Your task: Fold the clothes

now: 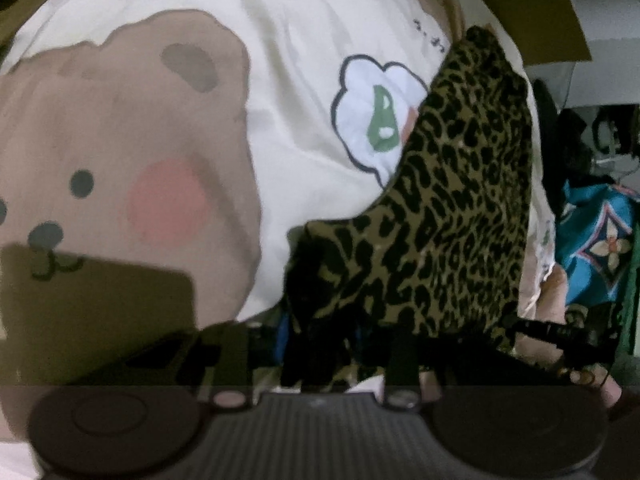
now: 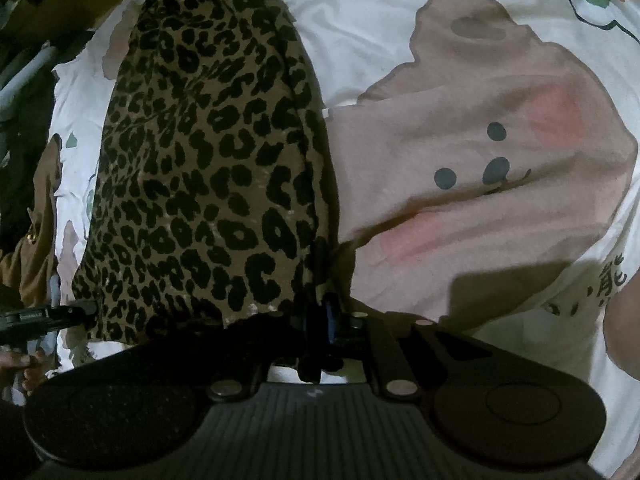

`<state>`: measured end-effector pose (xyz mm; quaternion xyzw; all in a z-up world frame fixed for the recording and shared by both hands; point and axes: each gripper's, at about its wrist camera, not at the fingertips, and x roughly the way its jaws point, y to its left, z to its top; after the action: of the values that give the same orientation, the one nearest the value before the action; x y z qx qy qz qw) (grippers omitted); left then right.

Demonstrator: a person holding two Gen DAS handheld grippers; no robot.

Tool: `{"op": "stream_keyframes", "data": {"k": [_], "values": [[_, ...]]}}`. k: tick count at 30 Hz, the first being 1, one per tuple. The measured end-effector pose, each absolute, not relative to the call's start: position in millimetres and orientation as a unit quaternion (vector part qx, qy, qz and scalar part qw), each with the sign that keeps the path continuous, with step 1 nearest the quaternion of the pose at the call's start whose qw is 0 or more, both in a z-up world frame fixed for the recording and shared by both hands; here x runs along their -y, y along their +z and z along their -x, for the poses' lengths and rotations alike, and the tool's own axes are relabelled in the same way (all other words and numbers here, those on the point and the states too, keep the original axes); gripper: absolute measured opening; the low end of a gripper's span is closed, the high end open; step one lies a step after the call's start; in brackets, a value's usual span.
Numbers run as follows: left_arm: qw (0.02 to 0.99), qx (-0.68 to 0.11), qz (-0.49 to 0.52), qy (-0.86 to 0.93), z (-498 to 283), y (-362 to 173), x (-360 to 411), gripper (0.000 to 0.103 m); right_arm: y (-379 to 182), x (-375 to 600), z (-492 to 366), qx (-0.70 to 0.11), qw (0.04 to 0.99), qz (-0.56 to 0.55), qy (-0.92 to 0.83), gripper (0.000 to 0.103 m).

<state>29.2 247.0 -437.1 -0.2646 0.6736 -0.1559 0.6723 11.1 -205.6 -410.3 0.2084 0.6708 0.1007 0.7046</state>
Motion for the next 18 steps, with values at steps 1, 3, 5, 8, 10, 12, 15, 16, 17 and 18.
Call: {"op": "stream_keyframes", "data": {"k": [1, 3, 5, 8, 10, 12, 15, 16, 17, 18], "values": [[0.673, -0.675, 0.259, -0.155, -29, -436, -246, 0.033, -412, 205, -11, -0.671, 0.705, -0.207, 0.102, 0.015], [0.676, -0.677, 0.248, -0.154, -30, -435, -243, 0.034, -414, 203, -12, -0.67, 0.706, -0.203, 0.107, 0.02], [0.678, -0.679, 0.237, -0.152, -30, -434, -240, 0.033, -417, 202, -13, -0.67, 0.706, -0.202, 0.108, 0.022], [0.681, -0.682, 0.22, -0.15, -31, -432, -236, 0.018, -421, 201, -15, -0.67, 0.705, -0.21, 0.103, 0.024], [0.682, -0.684, 0.209, -0.149, -31, -430, -234, 0.014, -421, 197, -17, -0.673, 0.702, -0.209, 0.108, 0.006], [0.684, -0.686, 0.198, -0.147, -32, -429, -231, 0.011, -417, 190, -19, -0.676, 0.701, -0.191, 0.12, 0.003], [0.685, -0.691, 0.183, -0.142, -33, -425, -226, 0.007, -409, 191, -22, -0.678, 0.699, -0.192, 0.123, 0.002], [0.684, -0.693, 0.179, -0.14, -34, -422, -224, 0.006, -406, 193, -22, -0.678, 0.698, -0.195, 0.122, 0.002], [0.683, -0.696, 0.174, -0.138, -35, -418, -222, 0.005, -403, 195, -22, -0.679, 0.697, -0.198, 0.122, 0.002], [0.682, -0.698, 0.17, -0.136, -37, -414, -220, 0.005, -399, 196, -22, -0.679, 0.695, -0.202, 0.122, 0.002]]}}
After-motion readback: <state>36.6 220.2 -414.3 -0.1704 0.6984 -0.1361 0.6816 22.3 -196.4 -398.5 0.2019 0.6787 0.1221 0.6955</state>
